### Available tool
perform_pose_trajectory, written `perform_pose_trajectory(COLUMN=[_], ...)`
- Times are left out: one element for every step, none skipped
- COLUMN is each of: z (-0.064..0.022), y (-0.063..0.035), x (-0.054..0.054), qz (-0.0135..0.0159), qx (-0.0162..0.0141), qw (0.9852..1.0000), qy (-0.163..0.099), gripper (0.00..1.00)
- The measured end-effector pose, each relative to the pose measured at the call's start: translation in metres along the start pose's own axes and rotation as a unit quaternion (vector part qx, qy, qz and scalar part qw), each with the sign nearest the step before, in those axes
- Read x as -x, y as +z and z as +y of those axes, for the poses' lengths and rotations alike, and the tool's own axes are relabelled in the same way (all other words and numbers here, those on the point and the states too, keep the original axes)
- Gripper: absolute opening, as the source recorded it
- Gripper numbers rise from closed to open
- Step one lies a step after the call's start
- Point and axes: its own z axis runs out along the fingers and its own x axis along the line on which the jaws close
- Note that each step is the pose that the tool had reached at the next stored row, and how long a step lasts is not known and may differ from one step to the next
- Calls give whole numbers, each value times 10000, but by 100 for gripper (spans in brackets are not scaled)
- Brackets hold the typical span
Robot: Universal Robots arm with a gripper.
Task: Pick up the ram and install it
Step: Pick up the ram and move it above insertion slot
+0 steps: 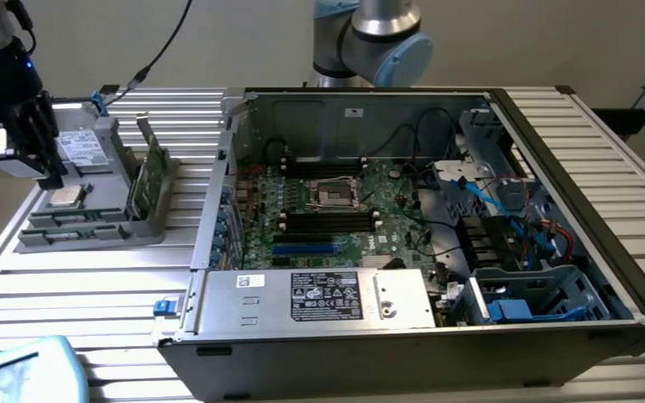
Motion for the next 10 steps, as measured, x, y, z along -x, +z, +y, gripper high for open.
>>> perform_pose_trajectory(z=[9, 14, 12, 11, 10, 8, 6, 5, 3, 1], y=[20, 37, 56, 72, 91, 111, 128, 146, 164, 182], x=[2, 4, 6, 8, 12, 15, 18, 22, 25, 30], qz=[-1, -1, -1, -1, -2, -2, -2, -3, -3, -3], qx=[-1, -1, 0, 0, 0, 0, 0, -1, 0, 0], qw=[10000, 10000, 10000, 10000, 10000, 10000, 10000, 10000, 10000, 10000], qy=[7, 12, 16, 21, 27, 32, 38, 44, 50, 56], gripper=[31, 31, 31, 31, 31, 31, 31, 31, 31, 31])
